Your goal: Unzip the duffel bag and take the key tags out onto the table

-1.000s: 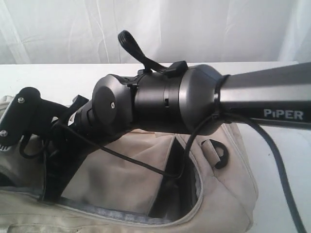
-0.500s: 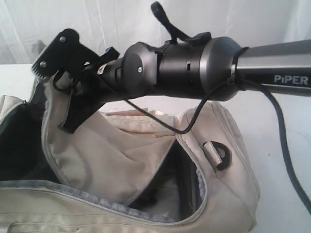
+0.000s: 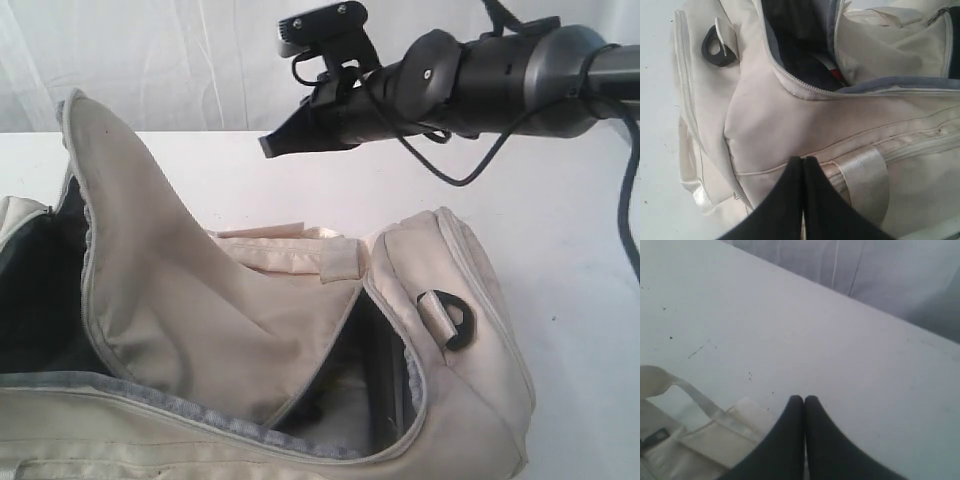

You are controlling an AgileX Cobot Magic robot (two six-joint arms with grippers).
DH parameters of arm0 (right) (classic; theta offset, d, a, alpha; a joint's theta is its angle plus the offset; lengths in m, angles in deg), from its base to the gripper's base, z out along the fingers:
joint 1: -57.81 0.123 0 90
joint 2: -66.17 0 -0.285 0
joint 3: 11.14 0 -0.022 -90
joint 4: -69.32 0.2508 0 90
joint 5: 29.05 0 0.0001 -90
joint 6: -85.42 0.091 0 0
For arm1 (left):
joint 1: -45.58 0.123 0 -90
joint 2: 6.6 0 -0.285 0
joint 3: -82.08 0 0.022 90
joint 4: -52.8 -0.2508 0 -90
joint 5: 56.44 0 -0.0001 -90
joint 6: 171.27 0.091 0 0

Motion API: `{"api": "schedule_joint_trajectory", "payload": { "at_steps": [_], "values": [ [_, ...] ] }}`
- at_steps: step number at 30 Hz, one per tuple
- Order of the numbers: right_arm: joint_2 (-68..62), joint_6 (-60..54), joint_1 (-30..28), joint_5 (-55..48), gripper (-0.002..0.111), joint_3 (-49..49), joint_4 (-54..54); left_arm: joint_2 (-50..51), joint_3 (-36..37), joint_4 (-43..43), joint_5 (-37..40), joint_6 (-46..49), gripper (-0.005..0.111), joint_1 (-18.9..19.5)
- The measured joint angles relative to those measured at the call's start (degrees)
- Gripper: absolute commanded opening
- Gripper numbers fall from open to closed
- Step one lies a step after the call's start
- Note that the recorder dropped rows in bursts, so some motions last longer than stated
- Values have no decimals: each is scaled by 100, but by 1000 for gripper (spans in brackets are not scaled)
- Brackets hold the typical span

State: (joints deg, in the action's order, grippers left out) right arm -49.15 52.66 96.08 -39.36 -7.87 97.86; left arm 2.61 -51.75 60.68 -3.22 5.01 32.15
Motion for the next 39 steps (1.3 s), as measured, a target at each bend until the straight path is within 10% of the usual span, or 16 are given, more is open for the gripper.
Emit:
{"api": "schedule_joint_trajectory", "payload": {
  "at_steps": [13,23,39],
  "values": [
    [1403,-1224,88,-3264,2,0,602,0,0,0,9,0,0,0],
    [1090,-2376,1157,-3519,77,0,1661,0,0,0,9,0,0,0],
    [318,-1064,2372,-1827,68,0,1759,0,0,0,9,0,0,0]
  ]
}}
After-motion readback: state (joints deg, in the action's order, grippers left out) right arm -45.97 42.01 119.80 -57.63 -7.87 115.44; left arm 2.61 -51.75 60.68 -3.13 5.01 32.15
